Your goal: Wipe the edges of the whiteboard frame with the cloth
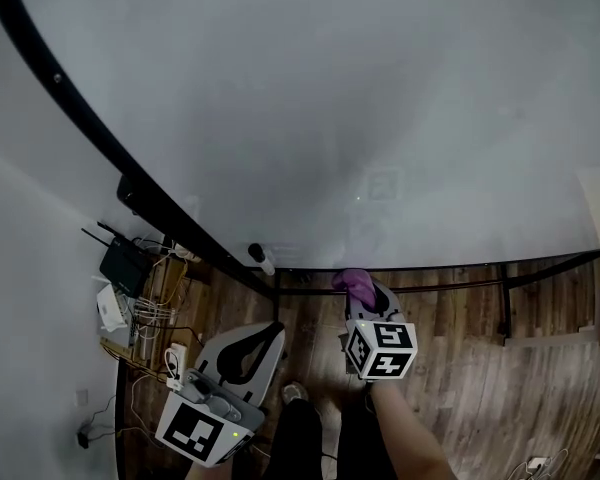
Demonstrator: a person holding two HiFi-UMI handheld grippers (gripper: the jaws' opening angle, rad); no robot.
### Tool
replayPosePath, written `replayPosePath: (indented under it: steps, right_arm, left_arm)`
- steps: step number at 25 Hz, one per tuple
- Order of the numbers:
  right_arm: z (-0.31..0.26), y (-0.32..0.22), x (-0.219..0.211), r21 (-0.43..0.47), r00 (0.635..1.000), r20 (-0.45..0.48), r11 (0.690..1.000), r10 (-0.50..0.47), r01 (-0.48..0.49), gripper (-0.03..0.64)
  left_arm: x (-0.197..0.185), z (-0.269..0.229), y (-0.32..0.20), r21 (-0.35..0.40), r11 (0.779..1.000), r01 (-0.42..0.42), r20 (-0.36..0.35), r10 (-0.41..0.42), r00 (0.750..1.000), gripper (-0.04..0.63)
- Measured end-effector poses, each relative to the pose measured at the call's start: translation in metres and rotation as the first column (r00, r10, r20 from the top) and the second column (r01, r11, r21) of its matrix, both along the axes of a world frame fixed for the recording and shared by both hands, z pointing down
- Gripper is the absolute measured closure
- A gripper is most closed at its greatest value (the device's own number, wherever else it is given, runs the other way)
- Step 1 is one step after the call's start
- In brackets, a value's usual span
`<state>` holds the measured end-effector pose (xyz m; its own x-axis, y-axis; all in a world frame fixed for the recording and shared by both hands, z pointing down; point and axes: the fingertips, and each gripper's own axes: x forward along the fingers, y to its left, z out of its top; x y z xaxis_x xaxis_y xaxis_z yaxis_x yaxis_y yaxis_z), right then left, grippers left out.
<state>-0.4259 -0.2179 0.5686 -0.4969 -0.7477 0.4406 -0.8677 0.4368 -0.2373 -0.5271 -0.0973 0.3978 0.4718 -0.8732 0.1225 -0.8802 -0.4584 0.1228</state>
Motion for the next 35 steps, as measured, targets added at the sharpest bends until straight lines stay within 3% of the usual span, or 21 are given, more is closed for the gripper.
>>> replayPosePath:
  steps: [4,16,35]
  right_arm:
    - [-0.001,-0.004,0.019,0.004,1.000,-0.013,1.000,-0.002,0.002,0.568]
    - [0.002,-0.023,0.092,0.006,0.999,-0.031,0.999,0.033,-0.033,0.568]
    - [0.007,-0.046,0.176,0.010,0.999,-0.040,1.000,-0.006,0.007,0.568]
  left_arm:
    - [0.014,-0.004,-0.005,0.036,0.999,0.004,0.018,-0.005,1.000,0.578]
    - [0.079,0.001,-0.016,-0.015,1.000,-0.016,-0.016,0.016,1.000,0.578]
    - [0.165,-0.005,-0.035,0.029,0.999,0.027,0.026,-0.028,0.999,0.578]
